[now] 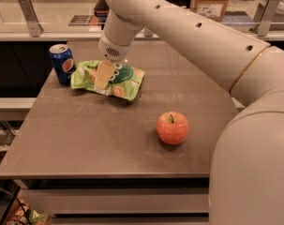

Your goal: Move green rice chip bag near pepsi can

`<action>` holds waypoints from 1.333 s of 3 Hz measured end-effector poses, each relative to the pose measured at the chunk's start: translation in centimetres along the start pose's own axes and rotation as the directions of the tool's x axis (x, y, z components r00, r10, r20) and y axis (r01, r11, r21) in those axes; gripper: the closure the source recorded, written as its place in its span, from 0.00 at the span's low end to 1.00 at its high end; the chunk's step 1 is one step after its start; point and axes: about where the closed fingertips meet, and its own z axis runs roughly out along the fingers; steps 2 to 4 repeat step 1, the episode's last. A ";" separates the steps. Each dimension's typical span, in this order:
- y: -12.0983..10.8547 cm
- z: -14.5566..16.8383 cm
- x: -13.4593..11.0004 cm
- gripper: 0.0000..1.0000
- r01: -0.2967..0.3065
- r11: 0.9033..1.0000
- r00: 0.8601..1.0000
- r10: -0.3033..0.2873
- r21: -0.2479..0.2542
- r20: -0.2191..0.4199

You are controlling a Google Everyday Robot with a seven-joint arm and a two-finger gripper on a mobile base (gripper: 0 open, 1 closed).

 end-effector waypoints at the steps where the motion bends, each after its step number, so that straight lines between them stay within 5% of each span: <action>1: 0.0 0.0 0.0 0.00 0.000 1.000 1.000 0.000 0.000 0.000; 4: 0.0 0.0 0.0 0.00 0.000 1.000 1.000 0.000 0.000 0.000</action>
Offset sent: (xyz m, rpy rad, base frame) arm 0.0000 0.0000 0.0000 0.0000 0.0000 0.0000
